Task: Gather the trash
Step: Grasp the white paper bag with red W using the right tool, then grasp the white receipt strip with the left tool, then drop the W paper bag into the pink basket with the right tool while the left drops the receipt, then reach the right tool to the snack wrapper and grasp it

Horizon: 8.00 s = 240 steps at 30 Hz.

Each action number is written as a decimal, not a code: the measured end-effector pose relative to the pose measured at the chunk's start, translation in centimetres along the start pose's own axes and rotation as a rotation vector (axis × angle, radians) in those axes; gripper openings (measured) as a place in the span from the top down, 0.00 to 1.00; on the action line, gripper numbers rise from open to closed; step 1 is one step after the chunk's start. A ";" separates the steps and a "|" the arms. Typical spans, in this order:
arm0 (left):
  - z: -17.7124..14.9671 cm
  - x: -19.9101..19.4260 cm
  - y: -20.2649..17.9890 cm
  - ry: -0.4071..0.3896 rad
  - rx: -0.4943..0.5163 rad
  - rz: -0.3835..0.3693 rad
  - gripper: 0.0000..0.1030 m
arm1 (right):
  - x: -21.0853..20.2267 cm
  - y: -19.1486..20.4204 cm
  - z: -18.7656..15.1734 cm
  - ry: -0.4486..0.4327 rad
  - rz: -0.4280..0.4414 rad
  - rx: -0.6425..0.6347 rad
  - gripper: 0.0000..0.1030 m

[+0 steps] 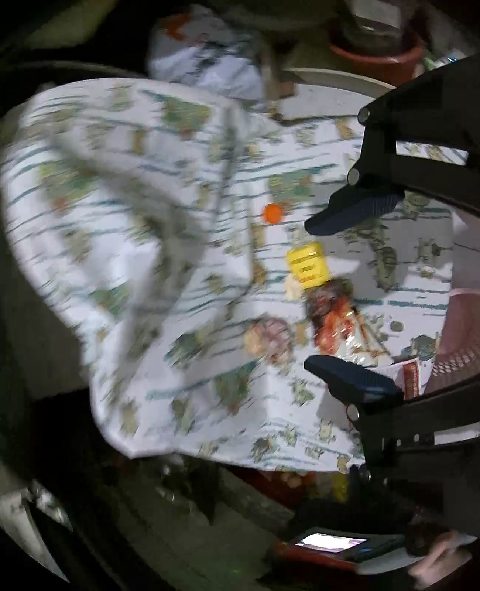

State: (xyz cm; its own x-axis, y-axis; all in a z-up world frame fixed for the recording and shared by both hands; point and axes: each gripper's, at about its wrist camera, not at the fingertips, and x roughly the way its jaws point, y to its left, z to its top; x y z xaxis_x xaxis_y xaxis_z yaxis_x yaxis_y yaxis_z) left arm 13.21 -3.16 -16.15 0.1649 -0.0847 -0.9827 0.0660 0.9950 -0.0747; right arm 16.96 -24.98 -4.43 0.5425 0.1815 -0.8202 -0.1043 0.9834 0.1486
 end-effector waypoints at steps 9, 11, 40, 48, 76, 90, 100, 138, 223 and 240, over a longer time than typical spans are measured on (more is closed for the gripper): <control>-3.5 2.8 2.9 0.059 -0.238 -0.093 0.11 | 4.9 -0.2 -0.1 0.112 -0.003 0.031 0.43; -3.9 2.8 2.9 0.054 -0.254 -0.119 0.12 | 6.1 0.0 -0.2 0.159 0.034 0.075 0.45; -0.3 -2.6 2.8 -0.170 -0.159 -0.100 1.00 | 9.8 3.2 -3.8 0.397 0.182 0.067 0.45; 1.4 -6.2 6.9 -0.302 -0.223 0.012 0.43 | 12.1 5.8 -7.4 0.499 0.200 0.018 0.51; 4.3 -5.0 3.8 -0.221 -0.075 -0.019 0.31 | -2.2 -0.6 -1.7 -0.014 0.222 0.067 0.98; 9.8 3.0 -9.0 0.032 0.309 -0.107 0.17 | -3.0 -7.6 0.1 -0.090 0.039 0.146 0.98; 10.8 3.9 -9.2 0.016 0.296 -0.113 0.69 | -3.9 -9.0 0.7 -0.102 0.021 0.159 0.98; -6.3 -13.4 -0.8 -0.269 0.003 -0.097 0.96 | -13.5 2.8 -7.0 -0.216 0.131 -0.014 0.98; -3.0 -21.9 1.4 -0.454 0.070 0.080 0.16 | -9.8 5.9 -6.6 -0.083 0.006 -0.112 0.83; 3.3 -12.2 4.7 -0.384 -0.012 0.088 0.04 | -1.2 0.5 -5.3 0.070 -0.084 0.077 0.57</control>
State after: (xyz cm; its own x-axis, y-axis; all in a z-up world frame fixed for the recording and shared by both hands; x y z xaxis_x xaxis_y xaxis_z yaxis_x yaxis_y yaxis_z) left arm 14.80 2.34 -3.94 0.5254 -0.0105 -0.8508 0.0240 0.9997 0.0025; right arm 11.83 -24.68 -6.32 0.4868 0.1008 -0.8677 0.0047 0.9930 0.1180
